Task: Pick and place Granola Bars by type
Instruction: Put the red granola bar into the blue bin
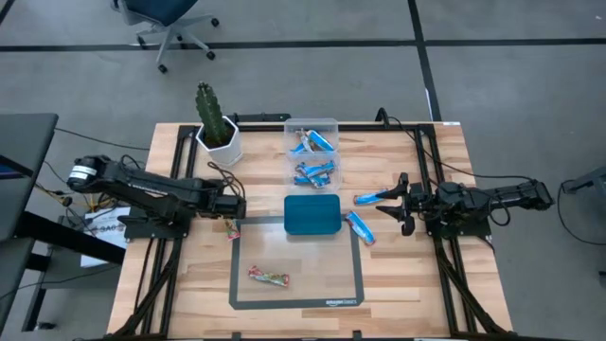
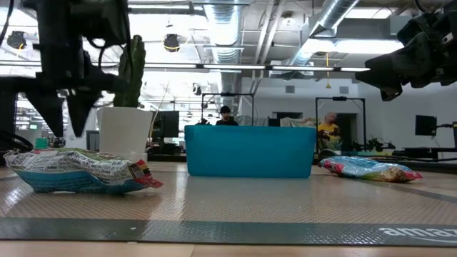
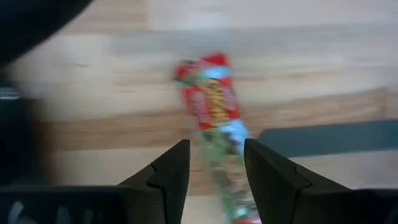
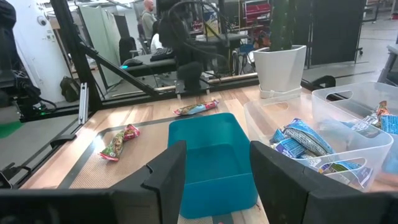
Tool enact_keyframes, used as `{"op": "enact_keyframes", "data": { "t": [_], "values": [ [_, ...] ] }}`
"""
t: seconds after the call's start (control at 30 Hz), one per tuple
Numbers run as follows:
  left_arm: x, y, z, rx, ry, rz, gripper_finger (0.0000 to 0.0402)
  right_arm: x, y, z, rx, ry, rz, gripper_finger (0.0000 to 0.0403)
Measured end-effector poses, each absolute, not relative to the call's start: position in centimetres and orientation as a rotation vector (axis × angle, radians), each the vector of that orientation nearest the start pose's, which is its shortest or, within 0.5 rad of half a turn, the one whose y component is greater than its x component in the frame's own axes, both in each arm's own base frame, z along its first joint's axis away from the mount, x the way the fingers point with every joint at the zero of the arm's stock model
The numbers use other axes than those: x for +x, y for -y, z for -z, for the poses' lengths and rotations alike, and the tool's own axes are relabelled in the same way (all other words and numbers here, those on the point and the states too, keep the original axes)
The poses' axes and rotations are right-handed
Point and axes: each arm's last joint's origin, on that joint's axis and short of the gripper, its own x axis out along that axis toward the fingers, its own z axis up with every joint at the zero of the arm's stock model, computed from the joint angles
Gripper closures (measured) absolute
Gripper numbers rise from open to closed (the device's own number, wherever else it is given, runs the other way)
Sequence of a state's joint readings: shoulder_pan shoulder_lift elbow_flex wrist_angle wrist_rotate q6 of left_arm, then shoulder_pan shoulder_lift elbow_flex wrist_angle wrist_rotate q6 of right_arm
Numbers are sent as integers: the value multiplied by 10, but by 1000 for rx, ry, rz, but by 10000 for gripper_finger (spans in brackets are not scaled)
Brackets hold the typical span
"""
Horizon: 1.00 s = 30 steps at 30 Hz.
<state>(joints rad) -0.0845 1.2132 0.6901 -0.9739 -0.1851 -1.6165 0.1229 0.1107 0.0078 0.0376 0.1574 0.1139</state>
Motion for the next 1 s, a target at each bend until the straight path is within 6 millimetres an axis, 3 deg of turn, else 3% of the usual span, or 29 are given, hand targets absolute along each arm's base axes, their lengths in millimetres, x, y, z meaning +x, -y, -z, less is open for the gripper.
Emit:
{"op": "enact_keyframes", "data": {
  "t": [0.23,0.5,0.67,0.87,1.0],
  "values": [
    [181,13,-151,-1209,-997,-995,205,103,-8,-161,105,-63,38,231],
    [180,13,-150,-1210,-1022,-983,150,103,-8,-161,105,-63,39,233],
    [179,13,-155,-1191,-1036,-1009,150,103,-8,-161,105,-63,38,231],
    [182,11,-177,-1084,-1052,-1058,177,103,-8,-161,105,-62,38,234],
    [179,11,-179,-1059,-1087,-1081,191,103,-8,-161,105,-63,38,233]
  ]
}}
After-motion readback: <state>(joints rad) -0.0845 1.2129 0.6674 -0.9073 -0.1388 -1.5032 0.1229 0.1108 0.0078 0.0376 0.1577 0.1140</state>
